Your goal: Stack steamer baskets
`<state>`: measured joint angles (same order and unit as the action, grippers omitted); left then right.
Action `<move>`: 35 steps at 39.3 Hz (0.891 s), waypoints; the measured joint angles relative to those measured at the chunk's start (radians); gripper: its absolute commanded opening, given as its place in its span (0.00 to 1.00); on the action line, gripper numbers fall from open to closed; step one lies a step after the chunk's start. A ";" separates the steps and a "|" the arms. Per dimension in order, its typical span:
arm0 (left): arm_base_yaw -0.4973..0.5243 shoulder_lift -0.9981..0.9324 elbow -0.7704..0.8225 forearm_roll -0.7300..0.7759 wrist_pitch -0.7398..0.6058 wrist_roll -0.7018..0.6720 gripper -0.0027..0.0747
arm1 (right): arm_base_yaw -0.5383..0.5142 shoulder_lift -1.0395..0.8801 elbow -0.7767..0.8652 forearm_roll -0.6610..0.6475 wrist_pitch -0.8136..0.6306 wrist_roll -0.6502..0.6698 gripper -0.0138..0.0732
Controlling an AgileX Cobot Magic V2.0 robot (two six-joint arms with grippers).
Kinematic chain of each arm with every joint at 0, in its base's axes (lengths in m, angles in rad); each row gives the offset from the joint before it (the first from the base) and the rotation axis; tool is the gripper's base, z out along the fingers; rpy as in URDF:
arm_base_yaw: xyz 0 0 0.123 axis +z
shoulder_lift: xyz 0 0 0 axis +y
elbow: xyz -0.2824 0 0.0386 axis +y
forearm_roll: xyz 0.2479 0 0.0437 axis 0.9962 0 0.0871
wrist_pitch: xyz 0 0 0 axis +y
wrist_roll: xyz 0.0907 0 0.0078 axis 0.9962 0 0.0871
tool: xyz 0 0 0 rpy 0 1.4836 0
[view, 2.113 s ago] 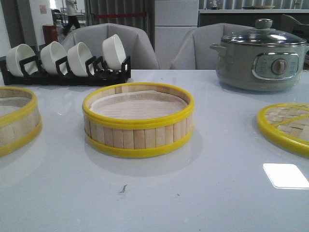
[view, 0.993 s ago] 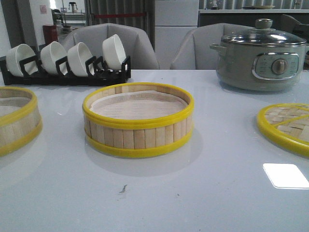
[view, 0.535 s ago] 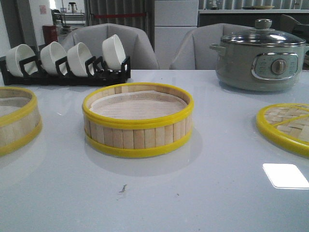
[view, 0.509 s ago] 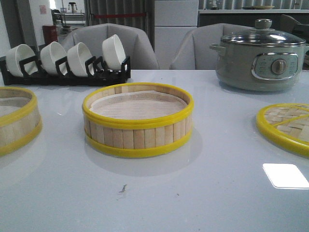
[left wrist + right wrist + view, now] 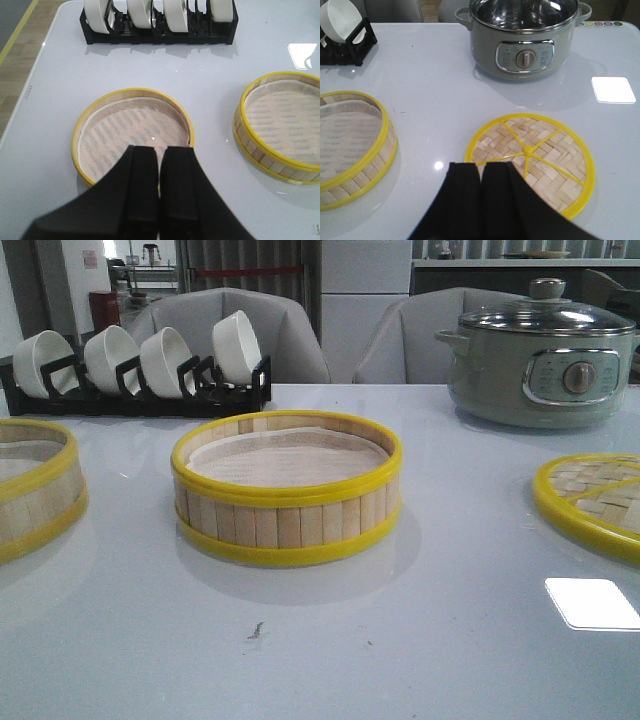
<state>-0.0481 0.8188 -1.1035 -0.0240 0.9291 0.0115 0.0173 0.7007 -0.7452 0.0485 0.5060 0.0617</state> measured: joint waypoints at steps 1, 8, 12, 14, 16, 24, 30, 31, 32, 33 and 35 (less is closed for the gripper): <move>0.000 0.000 0.000 0.000 0.000 0.000 0.16 | 0.000 0.002 0.000 0.000 -0.006 0.000 0.22; 0.000 0.000 0.000 -0.015 0.004 0.000 0.16 | 0.000 0.004 0.000 0.000 -0.044 0.000 0.23; 0.000 0.000 0.000 -0.020 0.005 0.000 0.20 | 0.000 0.023 0.000 0.006 -0.034 0.000 0.34; 0.000 0.000 0.000 -0.020 0.005 0.000 0.24 | 0.000 0.037 0.000 0.006 -0.019 0.000 0.43; 0.000 0.000 0.000 -0.020 0.005 0.000 0.30 | 0.000 0.045 0.000 0.006 -0.010 0.000 0.54; 0.000 0.012 0.000 -0.032 0.005 0.000 0.58 | 0.000 0.057 0.000 0.008 0.005 0.000 0.58; 0.000 0.051 0.000 -0.099 0.015 0.000 0.58 | 0.000 0.057 0.000 0.008 -0.027 0.000 0.58; 0.000 0.060 0.000 -0.117 0.020 0.000 0.58 | 0.000 0.057 0.000 0.008 -0.034 0.000 0.58; 0.000 0.069 0.000 -0.127 0.022 0.000 0.58 | 0.000 0.057 0.000 0.008 -0.044 0.000 0.58; 0.000 0.081 0.000 -0.137 0.022 0.000 0.58 | 0.000 0.057 0.000 0.008 -0.055 0.000 0.58; -0.002 0.102 0.000 -0.148 0.024 0.000 0.58 | 0.000 0.057 0.000 0.008 -0.073 0.000 0.58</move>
<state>-0.0499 0.9210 -1.1035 -0.1721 0.9535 0.0115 0.0173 0.7577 -0.7452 0.0563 0.4328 0.0621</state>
